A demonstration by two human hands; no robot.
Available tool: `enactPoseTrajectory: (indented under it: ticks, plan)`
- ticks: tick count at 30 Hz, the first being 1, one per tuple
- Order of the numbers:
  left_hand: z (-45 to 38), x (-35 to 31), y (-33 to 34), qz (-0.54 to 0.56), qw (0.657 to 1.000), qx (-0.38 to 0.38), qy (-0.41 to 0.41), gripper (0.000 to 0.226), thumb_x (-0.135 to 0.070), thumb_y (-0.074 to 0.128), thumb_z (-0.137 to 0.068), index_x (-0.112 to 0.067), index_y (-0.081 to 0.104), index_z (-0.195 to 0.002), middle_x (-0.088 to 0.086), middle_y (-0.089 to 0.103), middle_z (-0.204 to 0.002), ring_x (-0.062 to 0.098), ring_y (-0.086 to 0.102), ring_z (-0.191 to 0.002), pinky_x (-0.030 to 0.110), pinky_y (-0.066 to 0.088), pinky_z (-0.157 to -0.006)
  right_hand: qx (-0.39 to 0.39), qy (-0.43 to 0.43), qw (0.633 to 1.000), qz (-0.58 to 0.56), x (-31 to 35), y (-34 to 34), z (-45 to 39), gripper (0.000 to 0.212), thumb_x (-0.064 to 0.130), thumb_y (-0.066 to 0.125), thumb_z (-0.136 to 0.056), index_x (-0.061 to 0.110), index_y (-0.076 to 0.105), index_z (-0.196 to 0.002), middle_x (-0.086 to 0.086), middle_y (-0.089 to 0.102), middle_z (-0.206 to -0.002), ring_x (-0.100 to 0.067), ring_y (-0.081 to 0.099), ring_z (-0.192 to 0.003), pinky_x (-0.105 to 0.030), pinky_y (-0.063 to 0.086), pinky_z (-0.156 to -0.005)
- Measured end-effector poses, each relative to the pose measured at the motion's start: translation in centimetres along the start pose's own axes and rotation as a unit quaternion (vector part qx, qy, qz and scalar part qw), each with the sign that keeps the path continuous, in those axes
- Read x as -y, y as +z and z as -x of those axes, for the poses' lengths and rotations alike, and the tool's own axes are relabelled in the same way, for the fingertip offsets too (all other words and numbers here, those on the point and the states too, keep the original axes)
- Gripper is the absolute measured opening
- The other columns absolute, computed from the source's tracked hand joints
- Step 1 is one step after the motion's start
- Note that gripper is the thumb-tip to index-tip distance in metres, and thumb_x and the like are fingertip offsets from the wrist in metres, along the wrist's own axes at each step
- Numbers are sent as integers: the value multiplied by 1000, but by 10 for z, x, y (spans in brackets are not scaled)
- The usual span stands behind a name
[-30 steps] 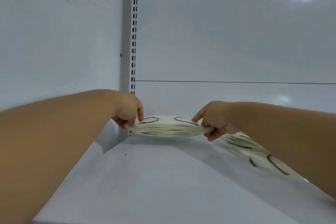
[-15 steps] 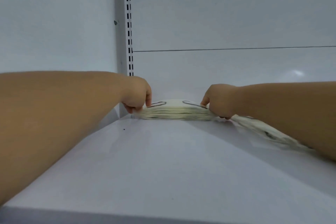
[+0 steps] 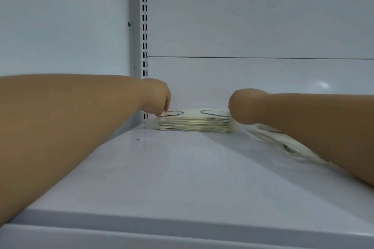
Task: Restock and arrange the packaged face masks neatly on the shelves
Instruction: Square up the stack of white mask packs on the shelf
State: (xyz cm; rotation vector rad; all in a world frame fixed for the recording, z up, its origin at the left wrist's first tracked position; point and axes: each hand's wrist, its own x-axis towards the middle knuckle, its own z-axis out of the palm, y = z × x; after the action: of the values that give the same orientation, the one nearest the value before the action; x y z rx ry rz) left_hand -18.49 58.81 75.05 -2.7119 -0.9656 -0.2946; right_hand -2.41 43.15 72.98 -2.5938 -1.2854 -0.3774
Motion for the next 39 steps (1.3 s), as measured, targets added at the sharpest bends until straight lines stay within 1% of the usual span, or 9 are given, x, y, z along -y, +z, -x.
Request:
enactPoseTrajectory:
  ticks: [2,4,9,18,25,29,33,35,39]
  plan:
    - [2,-2,-11,8,999,-37,30,32,-6,54,-91,-28,67,-109,-8,57,-107,16,55,-101,26,44,-79,-56,-37,998,17,1,-7,4,24,4,43,-92,10,56,-72,-5,55,-80,-22,55,-71,-29,45,-70]
    - [4,-4,-23,61,995,-58,61,37,-2,51,-89,-32,69,-102,-11,62,-110,11,58,-100,25,45,-81,-113,-125,986,16,2,-11,7,30,12,40,-95,13,70,-99,-5,62,-105,-26,59,-94,-30,47,-82]
    - [13,-23,-20,104,987,33,115,48,2,46,-90,-32,75,-107,-18,68,-98,-2,61,-88,6,44,-60,-2,-219,976,22,15,2,14,38,15,41,-99,28,67,-124,6,60,-129,-18,51,-122,-30,40,-103]
    - [10,-28,-10,97,989,75,86,52,3,39,-91,-31,74,-109,-17,64,-91,3,59,-76,10,38,-51,39,-183,982,-1,18,4,11,40,10,38,-98,26,67,-121,4,61,-128,-19,53,-117,-35,45,-102]
    - [29,-42,-38,79,992,3,96,33,-7,51,-91,-33,67,-103,-10,65,-110,13,62,-103,33,53,-93,-46,-112,993,-7,-1,-47,29,28,11,45,-94,22,67,-108,7,61,-108,-21,57,-111,-29,46,-86]
    - [52,-73,-42,88,991,47,90,33,-6,48,-88,-31,67,-99,-1,72,-107,16,68,-94,30,58,-81,-17,-97,994,55,-20,-75,59,25,21,59,-95,17,68,-117,1,67,-117,-20,60,-101,-30,47,-83]
    - [69,-114,-54,94,990,16,101,30,-7,50,-90,-26,68,-106,0,74,-101,17,69,-83,21,51,-64,34,-33,975,218,-46,-87,96,54,52,55,-97,14,57,-136,-4,57,-135,-26,56,-120,-34,43,-97]
    - [74,-137,-61,109,988,12,112,28,-6,52,-92,-23,68,-108,0,73,-94,12,67,-70,19,52,-61,55,2,974,222,-66,-86,105,68,62,54,-93,13,52,-141,-5,55,-138,-26,58,-108,-35,43,-96]
    - [69,-176,-68,141,980,68,126,30,-1,50,-95,-15,66,-116,5,72,-99,13,68,-69,30,61,-78,92,48,974,199,-97,-69,97,79,71,59,-83,16,53,-138,-5,57,-137,-27,59,-114,-43,45,-102]
